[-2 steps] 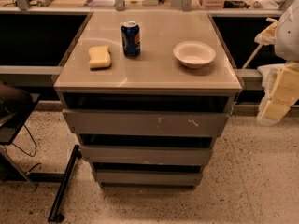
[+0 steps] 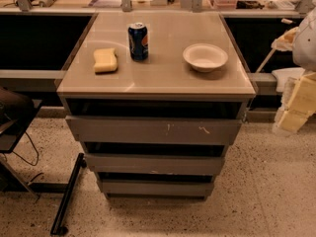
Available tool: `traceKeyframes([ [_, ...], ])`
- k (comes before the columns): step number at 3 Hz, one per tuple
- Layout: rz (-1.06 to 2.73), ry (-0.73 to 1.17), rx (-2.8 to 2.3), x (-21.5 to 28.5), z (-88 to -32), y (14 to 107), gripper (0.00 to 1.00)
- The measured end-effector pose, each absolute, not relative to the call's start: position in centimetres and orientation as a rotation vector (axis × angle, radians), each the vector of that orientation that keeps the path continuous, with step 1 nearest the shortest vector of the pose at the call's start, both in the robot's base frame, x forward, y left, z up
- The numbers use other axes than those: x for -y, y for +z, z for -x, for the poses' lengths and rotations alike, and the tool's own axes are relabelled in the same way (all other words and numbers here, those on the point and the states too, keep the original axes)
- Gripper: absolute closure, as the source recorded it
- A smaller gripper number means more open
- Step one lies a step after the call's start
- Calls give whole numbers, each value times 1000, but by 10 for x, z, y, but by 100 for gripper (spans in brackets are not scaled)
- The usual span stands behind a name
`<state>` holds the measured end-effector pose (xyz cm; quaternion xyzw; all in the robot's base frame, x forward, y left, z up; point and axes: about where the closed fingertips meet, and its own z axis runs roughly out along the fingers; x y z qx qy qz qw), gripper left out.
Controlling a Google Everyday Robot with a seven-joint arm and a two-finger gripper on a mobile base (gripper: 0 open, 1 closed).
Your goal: Open bottom drawer
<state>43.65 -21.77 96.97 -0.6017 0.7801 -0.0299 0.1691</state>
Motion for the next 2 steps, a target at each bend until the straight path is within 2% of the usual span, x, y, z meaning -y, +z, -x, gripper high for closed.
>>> traceKeyframes([
  [1, 1721, -32, -2115, 202, -415, 953, 0],
  [2, 1702, 54, -1982, 162, -381, 921, 0],
])
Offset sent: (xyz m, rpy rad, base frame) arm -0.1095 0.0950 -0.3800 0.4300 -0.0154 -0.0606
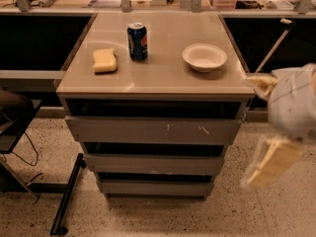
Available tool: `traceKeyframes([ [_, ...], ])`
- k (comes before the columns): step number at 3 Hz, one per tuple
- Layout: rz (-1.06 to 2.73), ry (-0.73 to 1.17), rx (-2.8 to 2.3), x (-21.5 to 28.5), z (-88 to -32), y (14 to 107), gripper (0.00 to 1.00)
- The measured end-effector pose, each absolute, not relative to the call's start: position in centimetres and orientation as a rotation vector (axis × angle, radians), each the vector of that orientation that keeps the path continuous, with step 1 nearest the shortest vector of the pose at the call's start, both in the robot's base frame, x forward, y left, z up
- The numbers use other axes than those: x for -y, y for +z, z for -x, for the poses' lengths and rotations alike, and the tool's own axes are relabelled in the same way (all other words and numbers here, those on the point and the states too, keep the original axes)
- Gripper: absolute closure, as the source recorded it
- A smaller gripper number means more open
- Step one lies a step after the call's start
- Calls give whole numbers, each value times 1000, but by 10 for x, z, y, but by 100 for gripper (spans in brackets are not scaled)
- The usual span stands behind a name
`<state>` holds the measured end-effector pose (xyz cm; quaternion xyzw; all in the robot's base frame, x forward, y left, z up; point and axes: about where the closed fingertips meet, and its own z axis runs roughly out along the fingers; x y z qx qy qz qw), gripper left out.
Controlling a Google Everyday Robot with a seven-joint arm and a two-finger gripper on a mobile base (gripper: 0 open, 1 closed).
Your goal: Open bottom drawer
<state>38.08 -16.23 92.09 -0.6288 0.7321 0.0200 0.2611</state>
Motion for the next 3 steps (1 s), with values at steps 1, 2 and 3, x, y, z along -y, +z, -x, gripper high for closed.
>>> traceKeyframes([
  [1, 1640, 77, -1940, 114, -351, 887, 0],
  [2, 1599, 175, -2000, 69, -342, 808, 0],
  [3, 1583, 220, -2042, 46, -331, 768, 0],
])
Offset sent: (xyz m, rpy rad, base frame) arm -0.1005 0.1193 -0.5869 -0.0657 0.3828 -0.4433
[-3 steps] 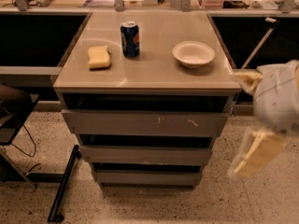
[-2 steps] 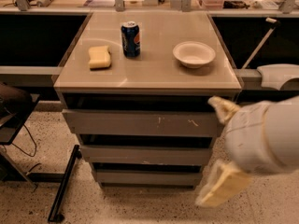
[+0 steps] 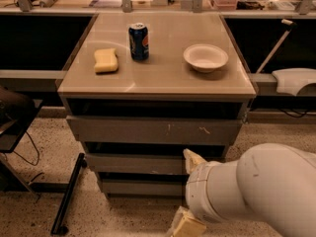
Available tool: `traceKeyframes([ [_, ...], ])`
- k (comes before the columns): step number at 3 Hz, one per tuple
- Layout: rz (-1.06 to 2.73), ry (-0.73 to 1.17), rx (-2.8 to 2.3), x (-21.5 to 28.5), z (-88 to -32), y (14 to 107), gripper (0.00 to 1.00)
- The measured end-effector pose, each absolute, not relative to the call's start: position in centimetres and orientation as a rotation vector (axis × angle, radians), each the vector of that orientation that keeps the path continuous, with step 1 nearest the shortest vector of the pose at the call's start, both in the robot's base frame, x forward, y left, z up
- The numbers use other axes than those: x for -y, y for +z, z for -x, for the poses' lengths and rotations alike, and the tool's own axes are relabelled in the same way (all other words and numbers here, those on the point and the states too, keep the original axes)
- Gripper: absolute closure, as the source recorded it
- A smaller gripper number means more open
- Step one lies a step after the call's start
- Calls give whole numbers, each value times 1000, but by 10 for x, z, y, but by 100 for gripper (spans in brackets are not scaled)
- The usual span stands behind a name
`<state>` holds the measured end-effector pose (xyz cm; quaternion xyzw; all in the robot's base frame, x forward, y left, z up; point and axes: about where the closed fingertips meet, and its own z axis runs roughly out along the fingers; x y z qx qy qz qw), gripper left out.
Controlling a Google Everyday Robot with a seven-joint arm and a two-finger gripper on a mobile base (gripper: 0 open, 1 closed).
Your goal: Open bottom drawer
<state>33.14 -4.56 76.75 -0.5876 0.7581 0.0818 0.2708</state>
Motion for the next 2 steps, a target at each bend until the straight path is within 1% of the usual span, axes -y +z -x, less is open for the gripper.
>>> traceKeyframes([
  [1, 1584, 217, -2041, 46, -331, 768, 0],
  [2, 1535, 168, -2057, 63, -338, 744, 0],
])
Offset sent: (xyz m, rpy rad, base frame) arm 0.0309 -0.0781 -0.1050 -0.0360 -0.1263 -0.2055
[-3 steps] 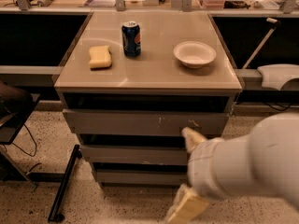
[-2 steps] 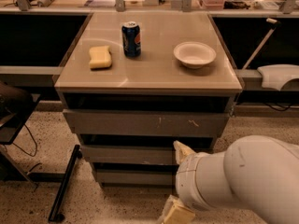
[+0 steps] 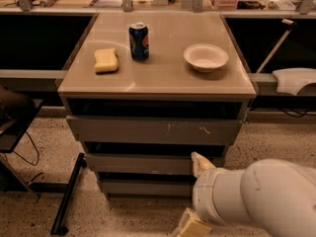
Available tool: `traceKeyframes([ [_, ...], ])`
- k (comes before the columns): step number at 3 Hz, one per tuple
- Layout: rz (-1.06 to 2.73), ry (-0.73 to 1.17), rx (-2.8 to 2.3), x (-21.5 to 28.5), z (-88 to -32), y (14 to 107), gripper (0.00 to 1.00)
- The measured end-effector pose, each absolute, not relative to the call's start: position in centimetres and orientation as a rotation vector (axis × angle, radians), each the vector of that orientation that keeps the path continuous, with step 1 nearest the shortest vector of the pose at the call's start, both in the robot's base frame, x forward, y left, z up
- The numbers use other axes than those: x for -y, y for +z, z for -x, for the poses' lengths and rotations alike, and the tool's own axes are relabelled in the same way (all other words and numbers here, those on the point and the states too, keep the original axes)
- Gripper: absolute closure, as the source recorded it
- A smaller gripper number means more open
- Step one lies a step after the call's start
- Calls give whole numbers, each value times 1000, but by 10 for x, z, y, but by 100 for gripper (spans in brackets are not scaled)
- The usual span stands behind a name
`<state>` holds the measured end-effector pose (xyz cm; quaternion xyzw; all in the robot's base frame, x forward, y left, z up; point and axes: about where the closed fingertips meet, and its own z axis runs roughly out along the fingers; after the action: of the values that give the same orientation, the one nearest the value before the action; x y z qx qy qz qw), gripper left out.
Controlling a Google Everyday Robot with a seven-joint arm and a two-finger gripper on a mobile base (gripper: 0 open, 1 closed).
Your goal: Open bottom drawer
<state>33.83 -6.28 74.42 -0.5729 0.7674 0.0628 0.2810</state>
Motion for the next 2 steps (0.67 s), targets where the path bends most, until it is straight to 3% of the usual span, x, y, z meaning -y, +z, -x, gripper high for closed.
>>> traceKeyframes([
  [2, 1368, 87, -2250, 155, -368, 603, 0],
])
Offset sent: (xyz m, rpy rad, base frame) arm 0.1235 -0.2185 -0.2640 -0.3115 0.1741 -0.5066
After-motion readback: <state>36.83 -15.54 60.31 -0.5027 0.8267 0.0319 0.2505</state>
